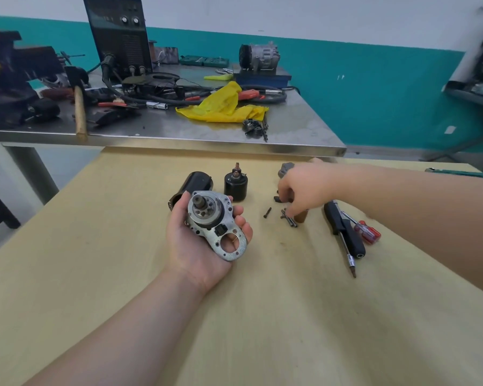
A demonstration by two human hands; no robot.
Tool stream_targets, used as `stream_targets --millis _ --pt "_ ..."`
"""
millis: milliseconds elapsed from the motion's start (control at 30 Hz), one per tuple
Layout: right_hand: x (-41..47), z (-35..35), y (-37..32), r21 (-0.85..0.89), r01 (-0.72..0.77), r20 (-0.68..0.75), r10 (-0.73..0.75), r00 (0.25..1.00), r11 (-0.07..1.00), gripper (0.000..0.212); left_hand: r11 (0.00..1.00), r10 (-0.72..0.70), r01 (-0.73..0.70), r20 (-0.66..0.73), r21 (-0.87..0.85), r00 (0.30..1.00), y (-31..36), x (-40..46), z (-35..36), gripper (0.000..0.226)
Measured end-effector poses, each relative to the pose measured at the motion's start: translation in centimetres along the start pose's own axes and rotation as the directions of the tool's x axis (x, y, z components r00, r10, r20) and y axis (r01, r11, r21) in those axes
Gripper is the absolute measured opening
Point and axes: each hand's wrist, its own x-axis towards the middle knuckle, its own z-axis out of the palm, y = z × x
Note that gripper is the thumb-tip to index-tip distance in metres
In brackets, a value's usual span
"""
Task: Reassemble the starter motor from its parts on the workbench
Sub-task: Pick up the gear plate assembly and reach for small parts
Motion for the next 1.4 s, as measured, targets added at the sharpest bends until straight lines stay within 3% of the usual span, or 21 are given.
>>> stream_targets --millis 333,700,1100,1400 --pt "-2.4 1.5 2.4 0.135 -0.091 0.073 0.082 0.994 0.987 0.032 1.0 -0.009 0.009 -0.005 -0.01 1.0 0.2 0.2 -0.3 0.062" --pt "-2.2 1.6 1.6 0.092 -0.11 0.01 0.11 0.994 0.99 0.032 1.0 -0.014 0.014 0.012 0.008 1.0 0.2 0.6 -0.5 0.063" --pt "-0.8 2.5 0.5 -0.12 -0.121 0.062 0.129 0.99 0.985 0.034 1.0 -0.025 0.026 0.024 -0.004 0.999 0.1 0.7 -0.8 0.063" --pt "-0.4 2.8 0.9 0.069 -0.16 0.046 0.157 0.986 0.985 0.026 1.0 -0.02 0.02 0.031 0.013 0.999 0.0 0.7 -1.0 0.064"
